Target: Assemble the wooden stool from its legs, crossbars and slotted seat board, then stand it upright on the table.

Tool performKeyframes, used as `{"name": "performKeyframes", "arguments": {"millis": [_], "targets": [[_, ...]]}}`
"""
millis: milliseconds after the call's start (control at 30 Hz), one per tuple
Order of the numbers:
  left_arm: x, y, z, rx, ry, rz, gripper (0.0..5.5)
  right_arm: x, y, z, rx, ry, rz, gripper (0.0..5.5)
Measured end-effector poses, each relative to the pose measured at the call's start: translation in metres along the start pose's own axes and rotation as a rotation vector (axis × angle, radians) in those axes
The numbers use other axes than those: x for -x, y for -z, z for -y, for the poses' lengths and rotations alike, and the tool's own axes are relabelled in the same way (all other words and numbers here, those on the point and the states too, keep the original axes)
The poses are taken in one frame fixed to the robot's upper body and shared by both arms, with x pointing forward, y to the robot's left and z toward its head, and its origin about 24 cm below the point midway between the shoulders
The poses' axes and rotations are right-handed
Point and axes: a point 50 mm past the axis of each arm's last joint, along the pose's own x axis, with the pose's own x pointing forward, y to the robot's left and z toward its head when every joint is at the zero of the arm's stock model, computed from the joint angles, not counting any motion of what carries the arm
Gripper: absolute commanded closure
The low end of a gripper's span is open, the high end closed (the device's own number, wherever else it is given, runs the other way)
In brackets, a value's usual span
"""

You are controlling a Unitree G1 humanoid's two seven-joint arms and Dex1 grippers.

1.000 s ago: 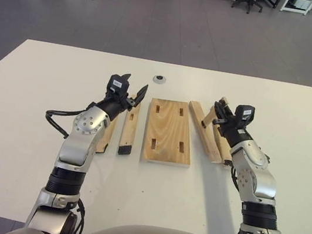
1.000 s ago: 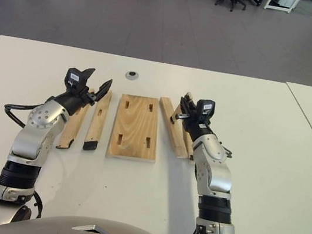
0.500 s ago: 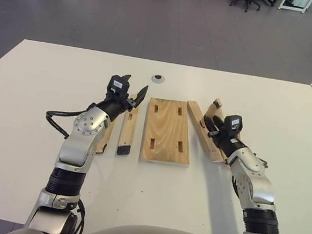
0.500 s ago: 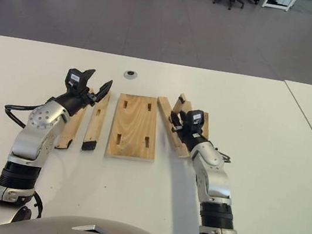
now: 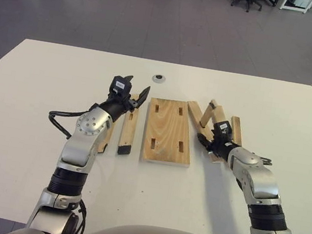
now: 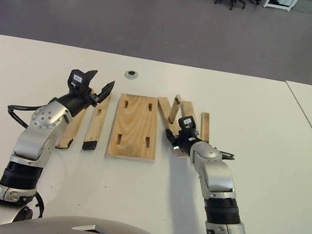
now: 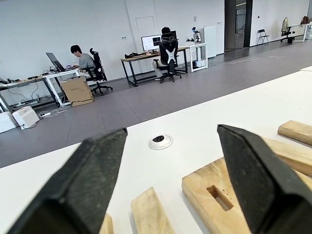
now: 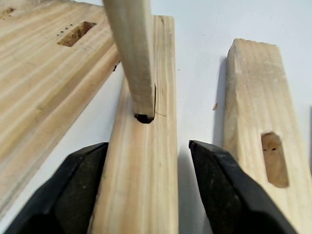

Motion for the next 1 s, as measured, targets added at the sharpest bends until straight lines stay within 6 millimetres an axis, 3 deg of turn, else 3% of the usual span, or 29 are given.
{"name": "performKeyframes", "arguments": {"millis": [167,233,333,433,567,700,833,1000], "targets": [[-0.001,0.002,0.003,0.010,0.001,-0.007,2.10,-0.001,0.000,0.000,0.001,0.000,-0.019,3.30],[-0.001,0.002,0.003,0.010,0.002,-0.007,2.10,-0.001,-0.001,0.000,-0.018,0.005,-0.015,3.41],[-0.002,0.005,0.007,0.070,0.021,-0.031,1.61,-0.003,-0.002,-0.001,-0.048,0.019,-0.008,3.41],[-0.004,0.008,0.017,0.320,0.053,-0.057,1.40,-0.002,-0.008,0.000,-0.092,0.011,0.048,3.41],[-0.010,-0.007,0.034,0.714,0.145,-0.025,1.40,0.017,-0.051,-0.019,0.008,-0.192,0.323,3.41],[-0.015,-0.022,0.038,0.961,0.200,0.006,1.40,0.032,-0.069,-0.034,0.077,-0.344,0.455,3.41],[-0.018,-0.033,0.037,1.055,0.221,0.034,2.07,0.039,-0.074,-0.048,0.116,-0.431,0.509,3.41],[-0.018,-0.035,0.037,1.086,0.223,0.034,2.81,0.038,-0.065,-0.055,0.140,-0.470,0.488,3.41]]}}
